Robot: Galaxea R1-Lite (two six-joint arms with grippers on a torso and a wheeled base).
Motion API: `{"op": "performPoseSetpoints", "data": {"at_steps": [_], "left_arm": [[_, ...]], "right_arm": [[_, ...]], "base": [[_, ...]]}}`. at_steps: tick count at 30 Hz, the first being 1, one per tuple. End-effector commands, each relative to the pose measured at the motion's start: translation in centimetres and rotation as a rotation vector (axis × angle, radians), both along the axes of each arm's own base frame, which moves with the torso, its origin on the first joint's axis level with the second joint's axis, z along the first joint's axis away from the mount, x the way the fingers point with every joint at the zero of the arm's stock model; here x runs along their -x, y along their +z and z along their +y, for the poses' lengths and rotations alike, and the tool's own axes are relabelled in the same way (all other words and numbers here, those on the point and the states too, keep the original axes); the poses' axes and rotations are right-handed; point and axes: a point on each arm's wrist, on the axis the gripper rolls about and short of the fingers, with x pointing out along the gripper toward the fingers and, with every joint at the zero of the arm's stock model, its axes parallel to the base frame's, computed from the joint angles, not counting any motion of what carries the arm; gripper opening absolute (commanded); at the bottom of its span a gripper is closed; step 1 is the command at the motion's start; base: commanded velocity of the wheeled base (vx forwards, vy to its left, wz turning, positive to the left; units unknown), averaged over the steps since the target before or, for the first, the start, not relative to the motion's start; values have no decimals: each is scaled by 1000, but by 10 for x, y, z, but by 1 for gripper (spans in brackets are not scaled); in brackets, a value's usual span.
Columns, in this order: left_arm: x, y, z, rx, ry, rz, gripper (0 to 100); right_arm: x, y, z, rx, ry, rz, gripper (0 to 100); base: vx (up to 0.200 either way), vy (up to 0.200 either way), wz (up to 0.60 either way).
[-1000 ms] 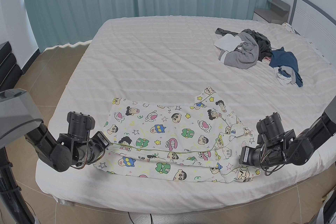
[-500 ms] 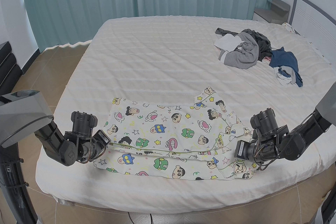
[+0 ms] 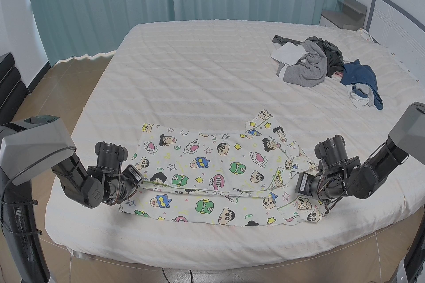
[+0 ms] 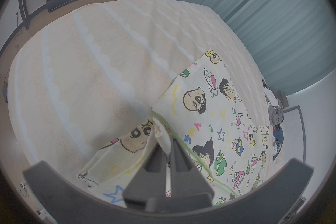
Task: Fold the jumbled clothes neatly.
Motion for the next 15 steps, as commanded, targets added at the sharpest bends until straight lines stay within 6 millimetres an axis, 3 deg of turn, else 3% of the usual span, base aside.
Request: {"op": "performPoseSetpoints", "data": {"at_steps": [1, 2, 15], "left_arm": [[-2, -2, 0, 0, 1, 0, 0], [-2, -2, 0, 0, 1, 0, 100], [-8, 6, 9, -3, 38, -39, 100]], "right_arm": [[-6, -7, 0, 5, -8, 13, 0], [-6, -10, -1, 8, -11, 19, 100], [-18, -4, -13, 33, -93, -58, 100]], "base": [[0, 0, 0], [0, 0, 0], [0, 0, 0]]}}
